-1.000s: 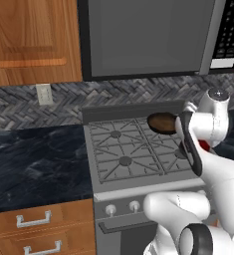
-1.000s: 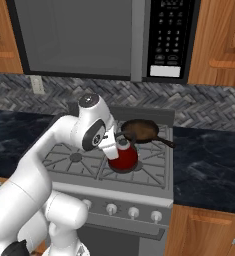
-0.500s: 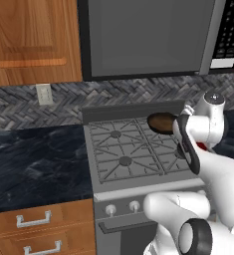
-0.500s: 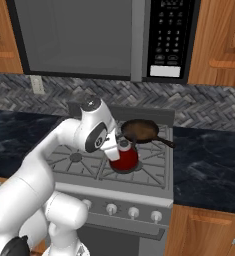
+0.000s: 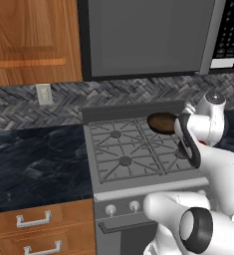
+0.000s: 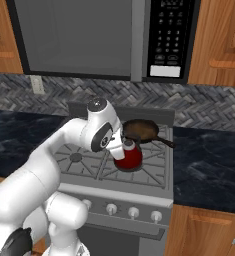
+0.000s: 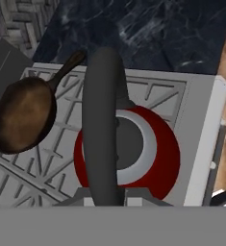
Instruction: Pick the kettle from the counter and place it on a stove burner. Then turn the burner on.
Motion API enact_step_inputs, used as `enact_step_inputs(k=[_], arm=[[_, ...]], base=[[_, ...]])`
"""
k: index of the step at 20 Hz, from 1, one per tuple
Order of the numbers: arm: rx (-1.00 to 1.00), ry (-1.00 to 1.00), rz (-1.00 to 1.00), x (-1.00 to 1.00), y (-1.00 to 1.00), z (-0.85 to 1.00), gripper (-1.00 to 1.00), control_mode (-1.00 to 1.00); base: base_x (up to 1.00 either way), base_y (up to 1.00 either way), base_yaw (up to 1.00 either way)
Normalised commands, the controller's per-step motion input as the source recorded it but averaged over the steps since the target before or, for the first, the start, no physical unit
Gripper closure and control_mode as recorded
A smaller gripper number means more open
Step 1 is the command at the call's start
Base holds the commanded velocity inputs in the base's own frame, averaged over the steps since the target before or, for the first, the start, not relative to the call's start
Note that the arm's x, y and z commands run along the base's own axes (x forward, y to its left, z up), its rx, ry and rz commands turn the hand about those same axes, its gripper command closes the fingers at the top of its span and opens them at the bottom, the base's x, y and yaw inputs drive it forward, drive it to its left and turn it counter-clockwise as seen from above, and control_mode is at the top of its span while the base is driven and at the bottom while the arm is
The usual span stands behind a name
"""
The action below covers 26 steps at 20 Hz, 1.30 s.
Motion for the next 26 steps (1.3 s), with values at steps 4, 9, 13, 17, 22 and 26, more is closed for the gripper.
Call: enact_step_inputs(k=[4, 9, 13, 17, 22, 26], arm=[[0.0, 0.0, 0.0, 0.2, 0.0, -0.01, 1.0, -1.0], [0.0, 0.0, 0.0, 0.22, 0.0, -0.12, 1.0, -1.0], [0.0, 0.0, 0.0, 0.11, -0.04, -0.19, 1.0, -1.0], [-0.01, 0.0, 0.0, 0.08, -0.11, -0.22, 1.0, -1.0], [-0.01, 0.0, 0.0, 0.14, -0.14, -0.18, 1.0, -1.0], [-0.01, 0.0, 0.0, 0.19, -0.03, -0.14, 1.0, -1.0]], base=[[0.0, 0.0, 0.0], [0.0, 0.0, 0.0], [0.0, 0.0, 0.0], [0.0, 0.0, 0.0], [0.0, 0.0, 0.0], [0.0, 0.0, 0.0]])
